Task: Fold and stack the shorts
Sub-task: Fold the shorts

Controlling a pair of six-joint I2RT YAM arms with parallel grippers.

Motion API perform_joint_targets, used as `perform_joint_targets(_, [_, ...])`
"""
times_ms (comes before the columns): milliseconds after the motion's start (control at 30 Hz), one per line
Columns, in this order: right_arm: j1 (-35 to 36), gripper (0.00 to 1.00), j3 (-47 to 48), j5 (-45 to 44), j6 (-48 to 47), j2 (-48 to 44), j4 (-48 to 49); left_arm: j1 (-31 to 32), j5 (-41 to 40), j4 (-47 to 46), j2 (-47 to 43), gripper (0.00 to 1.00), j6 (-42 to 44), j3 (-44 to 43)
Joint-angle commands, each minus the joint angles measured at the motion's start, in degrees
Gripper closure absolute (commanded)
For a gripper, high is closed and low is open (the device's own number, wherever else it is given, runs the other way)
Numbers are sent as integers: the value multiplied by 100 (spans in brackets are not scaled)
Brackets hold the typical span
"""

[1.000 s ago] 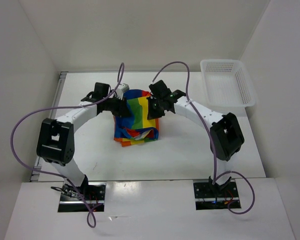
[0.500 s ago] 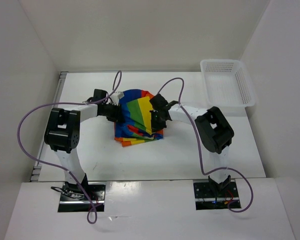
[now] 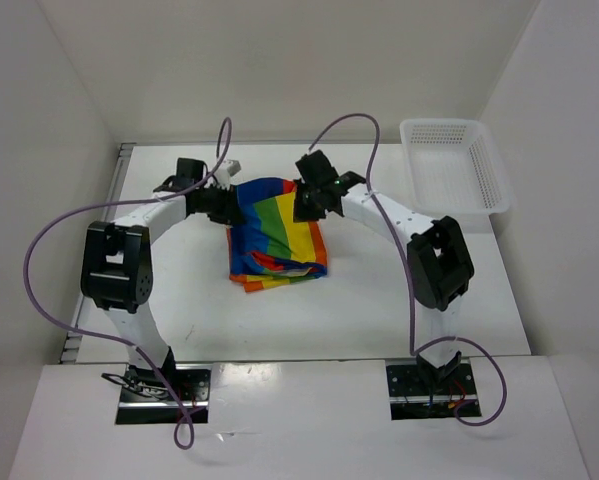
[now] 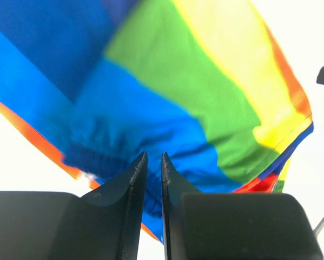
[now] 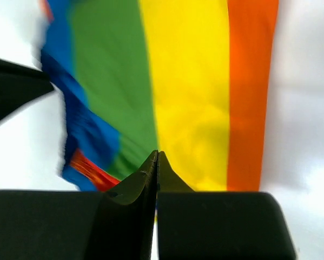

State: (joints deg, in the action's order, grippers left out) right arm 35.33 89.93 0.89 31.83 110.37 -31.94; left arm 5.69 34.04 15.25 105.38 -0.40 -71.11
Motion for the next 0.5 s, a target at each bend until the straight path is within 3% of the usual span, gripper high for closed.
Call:
perform_joint_targets(0, [-185,98,700,-89,-63,370,-49,-51,234,-38,-28,77,40,-342])
perform_joint_targets(400, [-632,95,2826,114,-371,2665,-408,-51,6,-417,887,77,40,-544])
perform_joint_targets(467, [-633,86,3064,114,-371,2665,-584,-104,6,-356,887,77,40,-605])
